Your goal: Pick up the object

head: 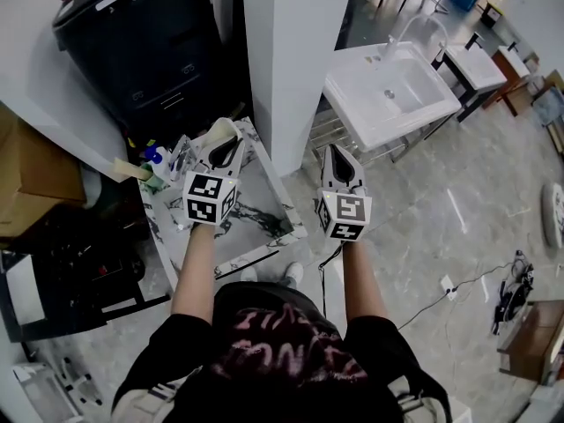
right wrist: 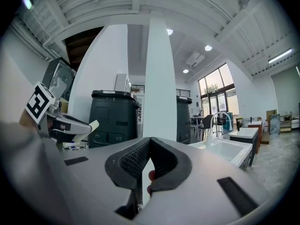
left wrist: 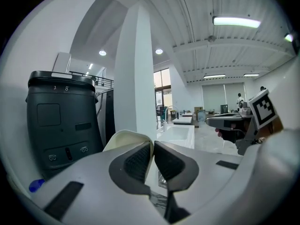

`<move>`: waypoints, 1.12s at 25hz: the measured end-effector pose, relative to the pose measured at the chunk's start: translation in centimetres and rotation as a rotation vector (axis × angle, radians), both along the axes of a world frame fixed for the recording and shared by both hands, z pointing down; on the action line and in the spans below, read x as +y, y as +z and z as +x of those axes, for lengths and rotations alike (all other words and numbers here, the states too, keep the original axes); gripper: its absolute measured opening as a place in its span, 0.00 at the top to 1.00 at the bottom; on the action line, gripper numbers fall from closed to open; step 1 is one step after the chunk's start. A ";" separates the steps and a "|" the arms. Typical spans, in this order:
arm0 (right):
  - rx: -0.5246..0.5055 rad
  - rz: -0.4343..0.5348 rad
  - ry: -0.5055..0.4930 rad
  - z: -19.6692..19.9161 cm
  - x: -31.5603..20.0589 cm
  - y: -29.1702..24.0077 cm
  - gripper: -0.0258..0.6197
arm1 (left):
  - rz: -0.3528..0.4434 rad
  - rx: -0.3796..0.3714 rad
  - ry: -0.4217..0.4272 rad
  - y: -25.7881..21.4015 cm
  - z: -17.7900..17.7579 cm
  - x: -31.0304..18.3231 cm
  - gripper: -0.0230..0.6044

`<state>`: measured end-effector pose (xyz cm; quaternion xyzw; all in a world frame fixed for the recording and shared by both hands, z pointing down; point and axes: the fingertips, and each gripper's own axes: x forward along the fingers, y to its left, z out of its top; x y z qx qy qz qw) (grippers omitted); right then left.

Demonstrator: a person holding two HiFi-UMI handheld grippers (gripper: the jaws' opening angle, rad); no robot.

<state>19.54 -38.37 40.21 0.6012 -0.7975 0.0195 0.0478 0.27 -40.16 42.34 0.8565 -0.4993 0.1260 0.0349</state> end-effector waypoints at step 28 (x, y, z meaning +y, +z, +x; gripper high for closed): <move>0.041 0.059 -0.105 -0.5 -2.0 -1.7 0.94 | 0.087 0.013 -0.066 -3.3 -0.2 0.0 0.90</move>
